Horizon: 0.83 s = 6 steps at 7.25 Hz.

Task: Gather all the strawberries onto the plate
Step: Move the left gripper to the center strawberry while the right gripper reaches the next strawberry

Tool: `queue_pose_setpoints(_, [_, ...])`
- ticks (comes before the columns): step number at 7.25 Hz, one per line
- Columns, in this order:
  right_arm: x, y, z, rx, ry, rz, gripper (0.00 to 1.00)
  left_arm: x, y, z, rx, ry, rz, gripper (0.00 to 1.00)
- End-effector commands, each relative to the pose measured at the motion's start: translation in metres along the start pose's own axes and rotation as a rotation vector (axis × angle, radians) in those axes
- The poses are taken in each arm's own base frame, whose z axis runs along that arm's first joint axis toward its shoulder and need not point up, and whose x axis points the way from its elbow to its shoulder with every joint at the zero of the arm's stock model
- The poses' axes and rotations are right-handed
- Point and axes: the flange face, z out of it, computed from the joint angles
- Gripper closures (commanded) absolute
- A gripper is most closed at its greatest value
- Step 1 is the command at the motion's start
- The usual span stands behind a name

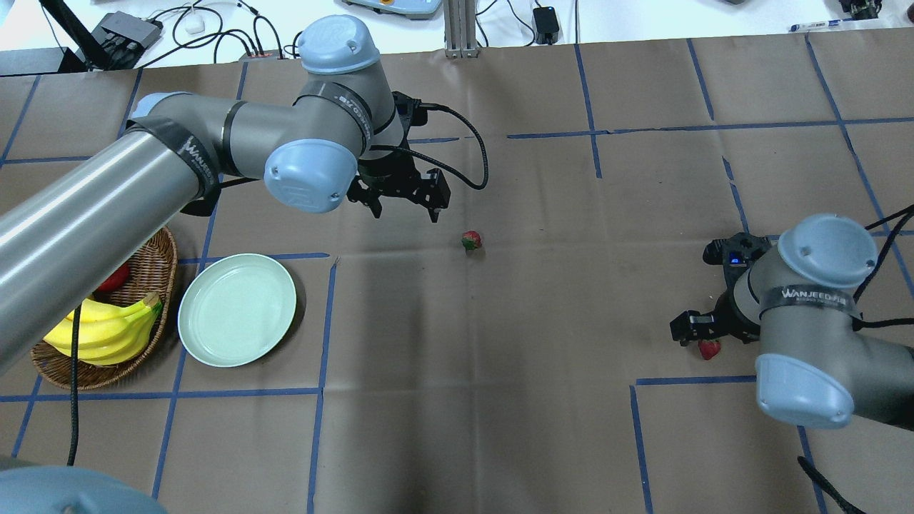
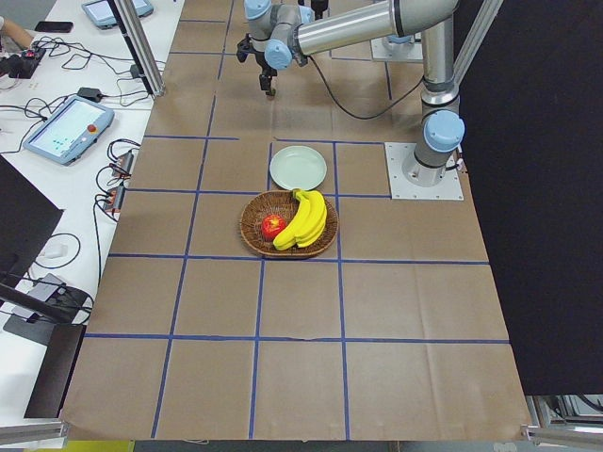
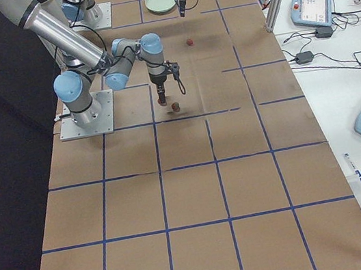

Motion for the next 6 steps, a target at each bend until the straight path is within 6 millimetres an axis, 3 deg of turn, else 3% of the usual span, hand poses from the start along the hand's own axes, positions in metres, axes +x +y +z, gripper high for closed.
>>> queue_pose_setpoints(1, [-0.003,0.014,0.015,-0.023,-0.013,0.016,0.0,0.018,-0.018,0.046,0.031,0.028,0.026,0.0])
queue_pose_setpoints(2, [-0.002,0.009,0.012,-0.012,-0.013,0.018,0.01,0.026,-0.019,0.058,0.018,0.026,0.035,0.0])
queue_pose_setpoints(6, [0.003,-0.005,0.013,-0.008,-0.013,0.018,0.26,0.043,-0.024,0.095,0.007,0.07,0.047,0.05])
